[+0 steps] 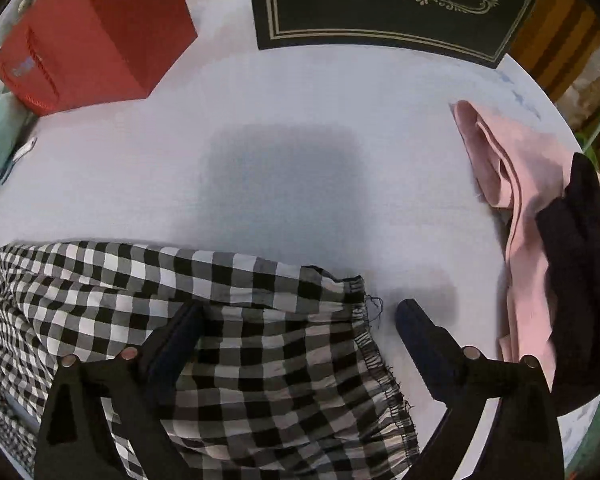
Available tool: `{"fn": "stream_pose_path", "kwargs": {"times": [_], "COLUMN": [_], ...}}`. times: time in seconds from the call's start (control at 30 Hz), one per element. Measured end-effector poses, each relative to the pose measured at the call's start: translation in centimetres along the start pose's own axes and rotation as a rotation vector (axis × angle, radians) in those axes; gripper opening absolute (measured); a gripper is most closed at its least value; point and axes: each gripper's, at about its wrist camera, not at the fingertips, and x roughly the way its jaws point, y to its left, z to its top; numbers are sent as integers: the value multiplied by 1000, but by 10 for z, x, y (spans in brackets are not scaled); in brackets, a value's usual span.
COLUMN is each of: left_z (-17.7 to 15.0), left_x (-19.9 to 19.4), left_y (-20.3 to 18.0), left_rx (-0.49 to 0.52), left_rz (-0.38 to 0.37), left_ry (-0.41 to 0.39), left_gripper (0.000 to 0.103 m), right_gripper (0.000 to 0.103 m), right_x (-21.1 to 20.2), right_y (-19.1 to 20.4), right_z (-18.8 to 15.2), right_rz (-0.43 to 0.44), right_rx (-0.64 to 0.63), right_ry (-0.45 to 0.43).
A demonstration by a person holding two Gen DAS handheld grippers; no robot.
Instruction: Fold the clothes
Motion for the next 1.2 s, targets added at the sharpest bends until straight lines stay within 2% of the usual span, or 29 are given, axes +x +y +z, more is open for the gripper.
{"fn": "stream_pose_path", "kwargs": {"times": [0.13, 0.2, 0.27, 0.33, 0.4, 0.47, 0.5, 0.57, 0.73, 0.8, 0.93, 1.07, 1.2], "left_z": [0, -1, -3, -1, 0, 1, 1, -1, -27, -46, -92, -148, -176], "left_x": [1, -1, -4, -4, -5, -9, -16, -40, -111, -134, -154, -152, -138], "left_y": [-1, -3, -3, -2, -2, -7, -9, -9, 11, 17, 30, 32, 33], "left_rx": [-25, -29, -36, -54, -55, -30, -16, -6, -36, -31, -18, 22, 0], "left_rz": [10, 15, 19, 32, 40, 54, 67, 65, 3, -3, -24, -32, -46], "left_ry": [-11, -31, -46, -44, -38, -30, -41, -93, -219, -252, -250, -197, -119], "left_gripper": [67, 59, 35, 16, 6, 4, 4, 4, 4, 4, 4, 4, 4], "right_gripper": [95, 83, 58, 47, 33, 23, 22, 21, 21, 21, 21, 21, 21], "right_x": [-5, -9, -16, -21, -26, -34, -39, -65, -161, -187, -214, -202, -179], "right_y": [-1, 4, 14, 19, 25, 39, 45, 41, -2, -13, -51, -76, -82], "right_z": [-3, -4, -5, -6, -8, -13, -17, -26, -76, -106, -167, -222, -230], "right_rz": [-6, -2, 7, 15, 17, -36, -68, -68, 20, 39, 87, 115, 154], "right_rx": [0, -29, -84, -101, -133, -220, -269, -284, -257, -251, -191, -93, -3], "right_ry": [15, 15, 12, 23, 16, -3, -18, -84, -331, -382, -398, -330, -299]}}
